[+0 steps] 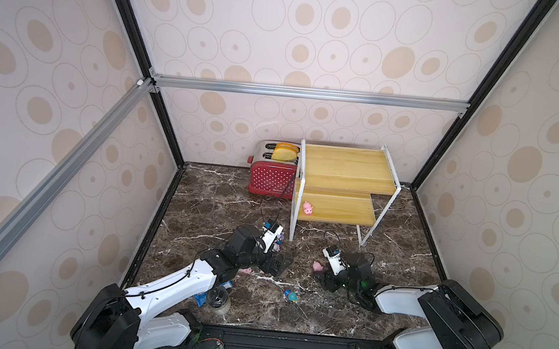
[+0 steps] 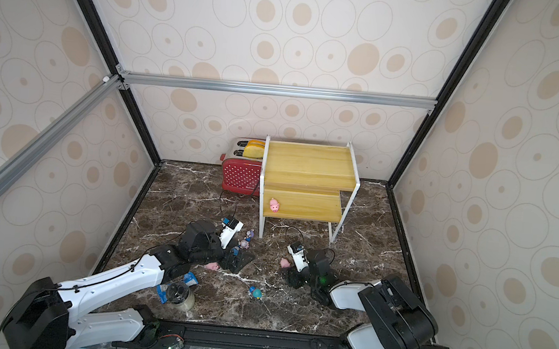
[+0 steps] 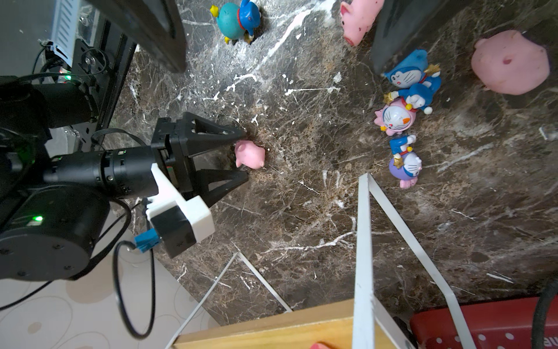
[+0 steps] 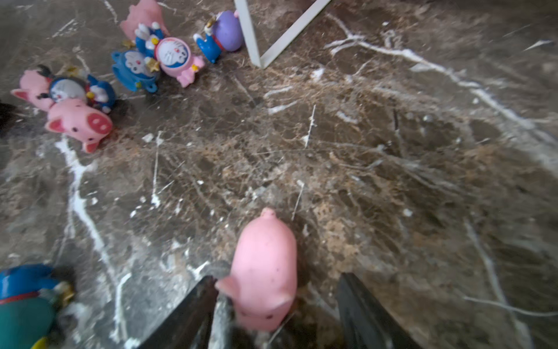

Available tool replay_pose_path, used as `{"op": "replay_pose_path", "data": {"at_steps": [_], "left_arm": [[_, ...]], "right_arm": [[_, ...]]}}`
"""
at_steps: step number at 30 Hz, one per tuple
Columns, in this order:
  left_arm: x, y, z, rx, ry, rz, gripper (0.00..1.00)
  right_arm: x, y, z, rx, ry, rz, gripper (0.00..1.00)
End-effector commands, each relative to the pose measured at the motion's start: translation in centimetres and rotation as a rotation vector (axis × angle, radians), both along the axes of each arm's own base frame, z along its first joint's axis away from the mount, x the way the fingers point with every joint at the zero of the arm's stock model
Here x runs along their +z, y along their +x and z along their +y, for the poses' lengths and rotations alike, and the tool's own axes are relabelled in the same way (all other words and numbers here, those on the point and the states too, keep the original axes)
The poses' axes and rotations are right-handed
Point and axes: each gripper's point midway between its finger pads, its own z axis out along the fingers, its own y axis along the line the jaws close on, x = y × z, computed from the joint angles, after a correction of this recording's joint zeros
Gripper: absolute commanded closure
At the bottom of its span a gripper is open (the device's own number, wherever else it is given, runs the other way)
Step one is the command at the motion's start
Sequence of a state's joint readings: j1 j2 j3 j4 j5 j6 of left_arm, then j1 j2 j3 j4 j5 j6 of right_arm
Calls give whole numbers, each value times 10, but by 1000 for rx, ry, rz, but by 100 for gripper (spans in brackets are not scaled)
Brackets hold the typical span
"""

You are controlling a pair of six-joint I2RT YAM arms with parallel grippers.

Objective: Organize plastic toys on shelves
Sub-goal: Pick up the plastic toy at the center of the board.

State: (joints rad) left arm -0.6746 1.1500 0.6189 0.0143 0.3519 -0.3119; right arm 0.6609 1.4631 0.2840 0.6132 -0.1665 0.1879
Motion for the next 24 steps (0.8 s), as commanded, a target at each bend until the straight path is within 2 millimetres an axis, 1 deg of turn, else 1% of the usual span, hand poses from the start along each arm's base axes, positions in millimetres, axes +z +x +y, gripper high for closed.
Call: {"op": "replay_pose_path", "data": {"at_steps": [1,4,8,12,14,16,17,19,21,24], "left_arm": [[4,1,-1,-3,1,-26,1],[4,1,1,2,11,-28,1],[3,0,3,7,21,-29,1],[3,2,5,21,29,-36,1],[4,3,8,37,33,-42,1],[7,4,10,52,36,-43,1],[10,6,12,70,39,-48,1],[16,13,22,140,56,-58,1],[21,21,35,214,62,-66,1],[32,33,51,292,20,-45,1]], "right_arm": [[3,17,-3,-52,-63,-120,36],[2,18,1,-50,-53,-126,41],[-4,13,5,-23,-67,-128,50],[-3,14,9,-8,-60,-137,65],[0,15,10,-9,-54,-143,70],[7,15,11,-10,-46,-156,78],[12,16,10,-13,-44,-161,79],[25,15,7,-27,-46,-168,78],[41,17,2,-48,-48,-183,75],[67,19,-1,-63,-50,-216,74]]}}
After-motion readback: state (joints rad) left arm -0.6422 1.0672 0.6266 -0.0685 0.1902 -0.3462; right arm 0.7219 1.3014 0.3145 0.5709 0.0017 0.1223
